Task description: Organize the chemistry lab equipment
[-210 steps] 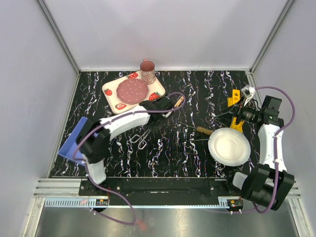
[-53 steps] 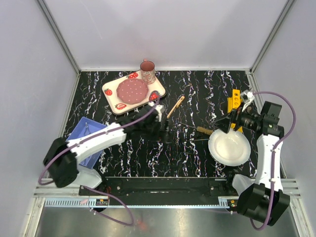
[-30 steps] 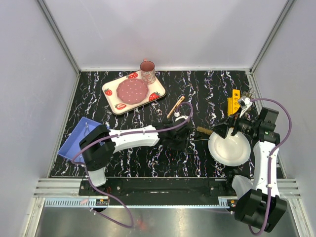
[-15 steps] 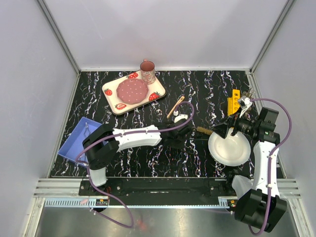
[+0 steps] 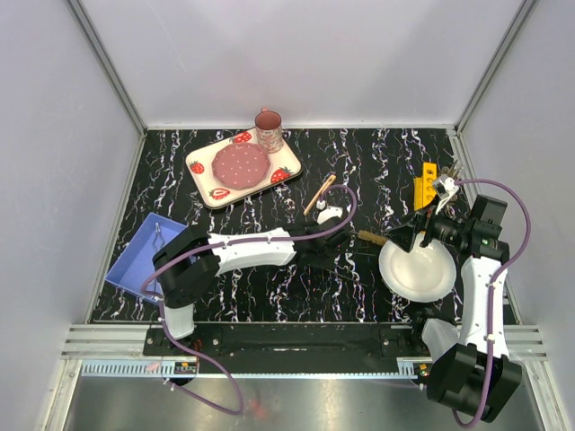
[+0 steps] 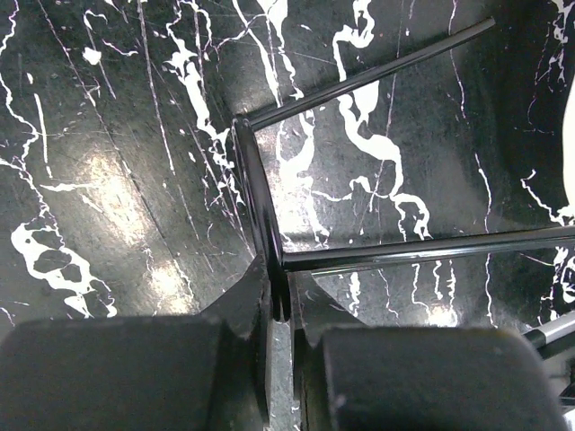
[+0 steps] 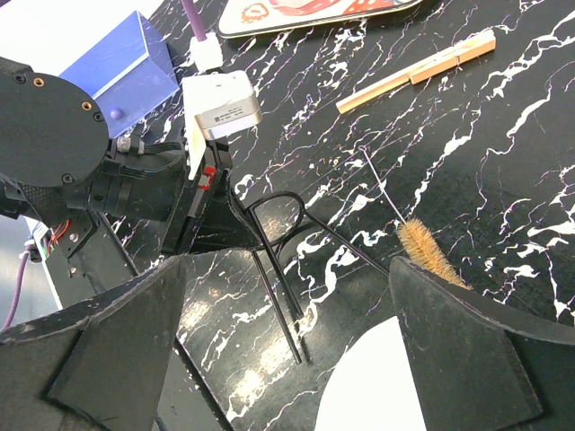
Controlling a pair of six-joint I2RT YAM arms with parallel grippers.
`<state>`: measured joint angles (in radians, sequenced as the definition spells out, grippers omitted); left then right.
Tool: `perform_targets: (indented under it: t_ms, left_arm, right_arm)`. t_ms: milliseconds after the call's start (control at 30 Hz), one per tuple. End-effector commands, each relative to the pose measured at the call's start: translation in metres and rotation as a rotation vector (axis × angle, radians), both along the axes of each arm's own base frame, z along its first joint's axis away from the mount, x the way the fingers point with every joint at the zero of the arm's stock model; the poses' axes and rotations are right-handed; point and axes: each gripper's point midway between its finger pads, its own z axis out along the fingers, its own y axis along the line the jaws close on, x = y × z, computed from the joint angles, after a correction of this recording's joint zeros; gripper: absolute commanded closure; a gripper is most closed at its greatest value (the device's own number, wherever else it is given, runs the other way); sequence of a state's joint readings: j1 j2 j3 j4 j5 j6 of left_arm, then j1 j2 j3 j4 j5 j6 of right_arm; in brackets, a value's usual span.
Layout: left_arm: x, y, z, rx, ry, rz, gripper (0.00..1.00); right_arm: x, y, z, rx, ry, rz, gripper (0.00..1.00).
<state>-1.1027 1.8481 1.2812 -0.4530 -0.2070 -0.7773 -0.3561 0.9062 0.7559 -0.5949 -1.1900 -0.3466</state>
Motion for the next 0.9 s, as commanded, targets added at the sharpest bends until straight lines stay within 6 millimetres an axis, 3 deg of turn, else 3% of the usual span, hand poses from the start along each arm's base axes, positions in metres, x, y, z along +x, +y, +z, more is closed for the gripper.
perform_targets:
  t_ms: [0,267,400,467,500,533,633,667,733,767,833,867]
  left_arm:
    - [0.011,-0.003,0.023,-0.031,-0.102,0.001,1.0]
    - [0.007,0.027,0.051,-0.054,-0.189,0.0,1.0]
    - [-0.001,0.055,0.059,-0.038,-0.205,0.01,1.0]
    - [-0.002,0.067,0.075,-0.066,-0.232,0.029,1.0]
    - [-0.003,0.082,0.07,-0.041,-0.225,0.043,1.0]
    - [-0.004,0.091,0.083,-0.073,-0.243,0.06,1.0]
    - [0.003,0.131,0.081,-0.07,-0.223,0.149,1.0]
    - [0.003,0.142,0.096,-0.126,-0.234,0.182,1.0]
    - [0.014,0.18,0.092,-0.126,-0.23,0.287,1.0]
    - [0.02,0.206,0.103,-0.165,-0.265,0.371,1.0]
    - [0.024,0.234,0.114,-0.2,-0.311,0.445,1.0]
    - [0.028,0.26,0.126,-0.227,-0.362,0.526,1.0]
  right_arm:
    - [0.002,0.001,0.007,-0.012,-0.045,0.022,0.0]
    - [0.003,0.001,0.006,-0.015,-0.044,0.023,0.0]
    - [0.002,0.001,0.007,-0.015,-0.046,0.023,0.0]
    - [0.002,0.001,0.007,-0.017,-0.047,0.025,0.0]
    - [0.002,0.001,0.006,-0.015,-0.043,0.025,0.0]
    - [0.002,0.001,0.007,-0.016,-0.047,0.027,0.0]
    - [0.002,0.001,0.007,-0.015,-0.047,0.028,0.0]
    - [0.001,0.001,0.008,-0.017,-0.049,0.029,0.0]
    - [0.001,0.001,0.007,-0.018,-0.049,0.028,0.0]
    - [0.001,0.001,0.007,-0.02,-0.051,0.029,0.0]
    - [0.0,0.002,0.008,-0.022,-0.053,0.03,0.0]
    - [0.0,0.001,0.007,-0.024,-0.054,0.029,0.0]
